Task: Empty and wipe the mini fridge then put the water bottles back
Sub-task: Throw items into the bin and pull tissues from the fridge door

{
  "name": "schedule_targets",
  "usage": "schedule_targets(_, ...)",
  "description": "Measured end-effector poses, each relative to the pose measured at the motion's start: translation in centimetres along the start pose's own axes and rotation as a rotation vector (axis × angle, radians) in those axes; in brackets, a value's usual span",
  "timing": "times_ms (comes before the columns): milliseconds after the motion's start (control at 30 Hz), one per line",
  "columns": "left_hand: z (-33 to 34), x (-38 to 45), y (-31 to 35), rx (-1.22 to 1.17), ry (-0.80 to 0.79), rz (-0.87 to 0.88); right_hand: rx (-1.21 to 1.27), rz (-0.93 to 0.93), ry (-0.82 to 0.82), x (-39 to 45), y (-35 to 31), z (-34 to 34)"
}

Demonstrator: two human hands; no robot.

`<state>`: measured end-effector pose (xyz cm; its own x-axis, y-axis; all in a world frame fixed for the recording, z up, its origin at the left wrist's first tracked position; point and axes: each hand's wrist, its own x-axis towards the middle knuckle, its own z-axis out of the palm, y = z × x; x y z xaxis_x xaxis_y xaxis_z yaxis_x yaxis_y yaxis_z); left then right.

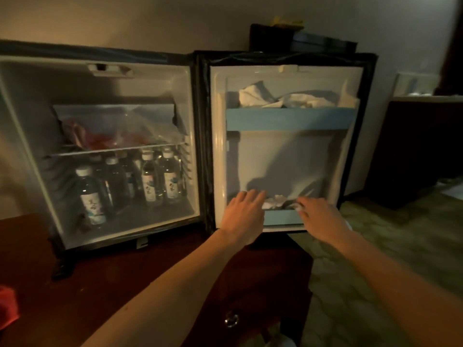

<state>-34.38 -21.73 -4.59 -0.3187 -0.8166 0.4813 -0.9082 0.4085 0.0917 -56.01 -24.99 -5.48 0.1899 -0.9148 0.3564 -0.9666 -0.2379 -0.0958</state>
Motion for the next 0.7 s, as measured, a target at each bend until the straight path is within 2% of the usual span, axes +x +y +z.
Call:
schedule_targets(67,0.6,1.1,0.3,-0.016,-0.112,-0.058,0.032,-0.033,-0.015,-0.1,0.7,-0.2)
schedule_targets(133,1.0,1.4,0.5,-0.002,-0.135,-0.063,0.054,-0.040,0.031,-0.1,1.2,-0.1)
schedule_targets(333,1.6,1.6,-0.1,-0.186,0.018,-0.099,0.103,-0.084,0.188,-0.4,1.5,0.1)
schedule_targets(433,1.1,1.4,0.8,-0.304,0.042,-0.057,0.187,0.014,0.323,-1.7,1.4,-0.4)
schedule_targets(533,0.8,1.1,2.9,-0.373,0.064,-0.016,0.162,0.053,0.384,-3.8,2.3,-0.8)
schedule_targets(700,4.0,-0.1,7.8,-0.454,-0.030,0.096,0.156,0.098,0.307,-9.8,6.3,0.7)
